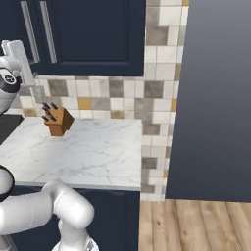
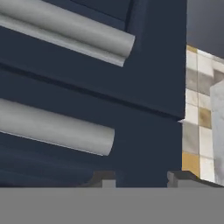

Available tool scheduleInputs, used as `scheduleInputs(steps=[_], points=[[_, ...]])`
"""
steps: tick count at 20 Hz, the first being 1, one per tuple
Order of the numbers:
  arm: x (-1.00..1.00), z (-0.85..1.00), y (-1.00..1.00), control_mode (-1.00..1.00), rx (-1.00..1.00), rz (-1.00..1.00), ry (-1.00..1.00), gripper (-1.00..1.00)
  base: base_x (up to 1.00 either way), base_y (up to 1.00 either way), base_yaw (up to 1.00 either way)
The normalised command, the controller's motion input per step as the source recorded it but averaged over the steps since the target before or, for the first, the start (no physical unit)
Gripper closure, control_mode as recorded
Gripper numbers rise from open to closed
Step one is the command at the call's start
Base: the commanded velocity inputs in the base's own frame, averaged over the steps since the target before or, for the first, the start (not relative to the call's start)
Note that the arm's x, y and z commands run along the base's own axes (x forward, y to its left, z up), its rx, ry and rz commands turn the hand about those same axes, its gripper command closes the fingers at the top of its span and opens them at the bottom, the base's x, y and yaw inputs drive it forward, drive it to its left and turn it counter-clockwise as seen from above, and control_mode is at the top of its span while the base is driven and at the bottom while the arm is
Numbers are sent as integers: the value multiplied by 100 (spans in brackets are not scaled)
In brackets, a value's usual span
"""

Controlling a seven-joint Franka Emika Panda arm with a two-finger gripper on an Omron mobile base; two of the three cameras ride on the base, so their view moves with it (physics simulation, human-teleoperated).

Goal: Pick the mug and place it in the sink. Pick the bowl and place it in the open cabinet and then close the cabinet.

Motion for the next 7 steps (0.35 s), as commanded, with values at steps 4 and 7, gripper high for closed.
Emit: scheduleInputs(steps=[4,7], points=[[67,-22,0,-100,9,0,0,-100,0,0,0],[13,-15,-5,-100,6,0,0,-100,0,0,0]])
